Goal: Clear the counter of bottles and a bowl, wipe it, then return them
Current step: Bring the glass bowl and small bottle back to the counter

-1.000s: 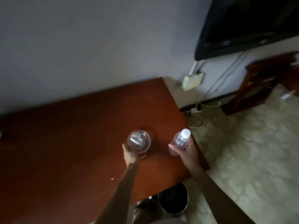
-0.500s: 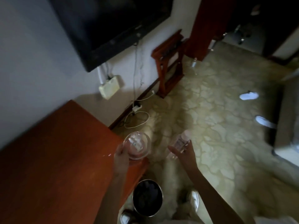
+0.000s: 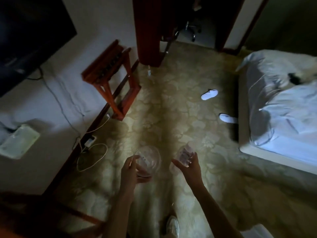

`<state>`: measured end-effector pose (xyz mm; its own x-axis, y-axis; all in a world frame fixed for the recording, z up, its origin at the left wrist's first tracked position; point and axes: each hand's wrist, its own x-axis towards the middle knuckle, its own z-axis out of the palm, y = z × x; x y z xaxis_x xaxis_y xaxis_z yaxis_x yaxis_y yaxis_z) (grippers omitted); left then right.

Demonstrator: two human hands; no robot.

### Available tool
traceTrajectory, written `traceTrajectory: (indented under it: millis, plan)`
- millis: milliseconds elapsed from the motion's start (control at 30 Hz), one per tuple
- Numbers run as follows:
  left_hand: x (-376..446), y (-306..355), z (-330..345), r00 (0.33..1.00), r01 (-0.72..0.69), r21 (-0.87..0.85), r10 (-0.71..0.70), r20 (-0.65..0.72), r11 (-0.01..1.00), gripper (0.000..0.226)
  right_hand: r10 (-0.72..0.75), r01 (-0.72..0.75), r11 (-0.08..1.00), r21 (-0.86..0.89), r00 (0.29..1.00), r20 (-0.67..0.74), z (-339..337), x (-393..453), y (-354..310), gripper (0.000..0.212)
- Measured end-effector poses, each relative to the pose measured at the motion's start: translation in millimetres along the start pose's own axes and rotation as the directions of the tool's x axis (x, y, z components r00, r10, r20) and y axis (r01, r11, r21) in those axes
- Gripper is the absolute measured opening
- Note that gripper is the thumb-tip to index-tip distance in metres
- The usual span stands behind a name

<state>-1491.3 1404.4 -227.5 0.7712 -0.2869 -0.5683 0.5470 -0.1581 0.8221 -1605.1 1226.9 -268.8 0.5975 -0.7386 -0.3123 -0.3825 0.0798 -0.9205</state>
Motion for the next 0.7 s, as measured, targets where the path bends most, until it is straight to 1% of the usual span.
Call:
traceTrajectory:
  millis: [67,167,300,367,433,500,600,700]
  plan:
    - [20,22,32,0.999,-0.023,0.040,0.021,0.037,0.999,0.021,0.001,0.000,0.999,0.038,0.999,-0.042,-14,34,-9,0.067]
    - [61,49,68,0.996,-0.061,0.096,0.055,0.066,0.993,0.025,0.009,-0.006,0.999,0.049,0.998,-0.066,-23,78,-18,0.066]
    - [126,78,108,0.998,-0.026,0.111,0.020,0.055,0.993,0.029,0.019,-0.018,1.000,0.022,0.997,-0.079,-25,140,-20,0.067]
    - [169,92,128,0.998,-0.010,0.114,0.002,0.069,0.993,0.028,0.040,-0.039,0.999,0.006,0.993,-0.108,-27,180,-24,0.068]
    - [215,111,152,0.995,-0.022,0.129,0.010,0.097,0.991,0.028,0.037,-0.036,0.999,0.010,0.988,-0.149,-28,226,-34,0.070]
    - [258,138,176,0.991,-0.028,0.159,0.007,0.132,0.987,0.028,0.036,-0.037,0.999,0.001,0.982,-0.186,-27,273,-50,0.071]
    - [320,195,215,0.982,-0.036,0.189,0.000,0.191,0.981,0.027,0.028,-0.029,1.000,-0.001,0.971,-0.237,-24,342,-93,0.069]
    - [370,255,255,0.979,-0.073,0.237,0.023,0.204,0.969,0.032,0.002,0.007,0.999,0.033,0.962,-0.272,-28,412,-134,0.065]
